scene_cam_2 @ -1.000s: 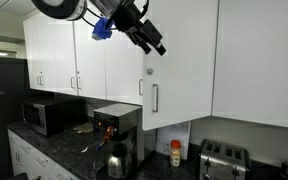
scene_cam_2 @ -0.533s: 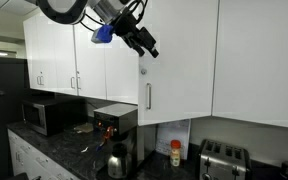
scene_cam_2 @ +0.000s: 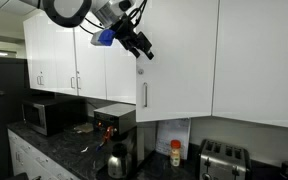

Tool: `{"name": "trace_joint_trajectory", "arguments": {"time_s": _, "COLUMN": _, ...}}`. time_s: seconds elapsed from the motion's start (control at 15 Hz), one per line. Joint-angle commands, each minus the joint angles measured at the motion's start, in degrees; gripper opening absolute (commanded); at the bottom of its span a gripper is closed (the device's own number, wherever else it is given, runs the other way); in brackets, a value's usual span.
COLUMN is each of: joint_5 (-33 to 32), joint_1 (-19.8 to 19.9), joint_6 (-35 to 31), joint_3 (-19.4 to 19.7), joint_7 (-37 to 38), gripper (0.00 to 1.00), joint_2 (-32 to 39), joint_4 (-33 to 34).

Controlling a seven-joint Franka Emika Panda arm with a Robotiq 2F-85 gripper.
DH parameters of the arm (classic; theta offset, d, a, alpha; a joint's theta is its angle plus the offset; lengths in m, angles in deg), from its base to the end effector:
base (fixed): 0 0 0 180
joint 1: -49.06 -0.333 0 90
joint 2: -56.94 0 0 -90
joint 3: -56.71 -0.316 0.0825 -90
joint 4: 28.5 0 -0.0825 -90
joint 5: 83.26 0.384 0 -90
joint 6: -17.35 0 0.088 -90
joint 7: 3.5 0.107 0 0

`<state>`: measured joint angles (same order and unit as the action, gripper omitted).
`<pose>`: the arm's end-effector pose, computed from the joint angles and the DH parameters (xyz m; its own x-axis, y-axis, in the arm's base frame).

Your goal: Close the top right cabinet door

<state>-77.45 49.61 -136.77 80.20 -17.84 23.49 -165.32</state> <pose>0.3867 -0.2145 0.6094 0.6031 -0.2354 0.7621 -0.2149 -0.9681 -0.1290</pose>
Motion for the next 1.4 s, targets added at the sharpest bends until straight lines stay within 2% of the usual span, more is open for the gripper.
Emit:
{"name": "trace_joint_trajectory", "arguments": {"time_s": 0.0, "joint_5": 1.5, "joint_1": -1.3, "joint_6": 1.8, "joint_3": -1.6, "joint_7": -1.4, "gripper": 1.00, "joint_2": 1.7, "joint_4": 0.9}}
{"name": "trace_joint_trajectory", "arguments": {"time_s": 0.73, "joint_5": 0.6, "joint_1": -3.0, "joint_6": 2.7, "joint_3": -6.6, "joint_7": -1.6, "gripper": 1.00, "joint_2": 7.8, "joint_4": 4.5}}
{"name": "trace_joint_trajectory", "arguments": {"time_s": 0.93, "joint_5": 1.2, "joint_1": -3.4, "joint_6": 3.6, "joint_3": -6.5, "joint_7": -2.5, "gripper": 1.00, "joint_2": 8.3, "joint_4": 5.6}}
{"name": "trace_joint_trajectory", "arguments": {"time_s": 1.33, "joint_5": 2.7, "joint_1": -7.0, "joint_6": 7.8, "joint_3": -6.5, "joint_7": -7.8, "gripper": 1.00, "joint_2": 9.4, "joint_4": 8.5}}
